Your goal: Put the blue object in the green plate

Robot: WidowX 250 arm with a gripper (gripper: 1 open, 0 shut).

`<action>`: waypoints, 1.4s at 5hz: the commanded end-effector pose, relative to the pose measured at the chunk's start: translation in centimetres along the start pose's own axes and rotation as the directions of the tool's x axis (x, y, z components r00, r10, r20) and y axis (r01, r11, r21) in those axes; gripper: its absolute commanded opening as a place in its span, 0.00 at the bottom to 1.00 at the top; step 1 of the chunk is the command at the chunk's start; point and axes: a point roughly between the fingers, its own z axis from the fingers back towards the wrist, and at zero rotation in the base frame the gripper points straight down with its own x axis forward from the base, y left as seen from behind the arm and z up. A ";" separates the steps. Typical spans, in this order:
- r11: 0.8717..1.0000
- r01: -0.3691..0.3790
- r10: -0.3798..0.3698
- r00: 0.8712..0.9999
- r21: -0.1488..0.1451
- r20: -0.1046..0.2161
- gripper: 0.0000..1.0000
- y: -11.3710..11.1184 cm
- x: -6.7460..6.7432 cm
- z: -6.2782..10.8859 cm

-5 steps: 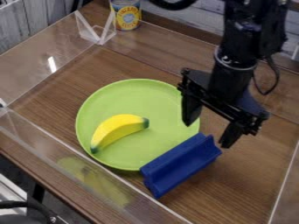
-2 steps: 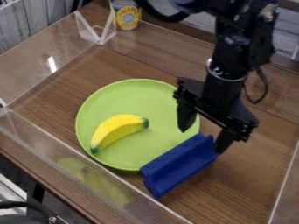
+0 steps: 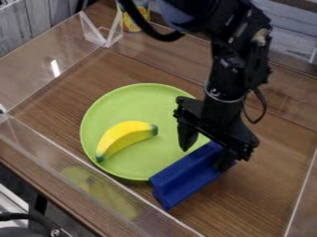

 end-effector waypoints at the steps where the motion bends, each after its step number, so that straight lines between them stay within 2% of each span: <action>1: 1.000 -0.005 0.005 1.000 0.003 0.009 0.00 -0.7 -0.2 -0.7; 3: 0.994 0.103 -0.103 0.995 0.025 0.014 0.00 -2.0 -0.4 0.6; 4: 0.995 0.093 -0.093 0.996 0.037 0.014 0.00 -1.6 -0.6 2.6; 5: 0.997 0.063 -0.065 0.997 0.053 0.035 0.00 -0.7 -0.4 6.2; 6: 0.993 0.105 -0.107 0.993 0.050 0.050 0.00 0.7 0.5 8.0; 7: 0.989 0.142 -0.145 0.984 0.037 0.101 0.00 1.1 0.8 7.7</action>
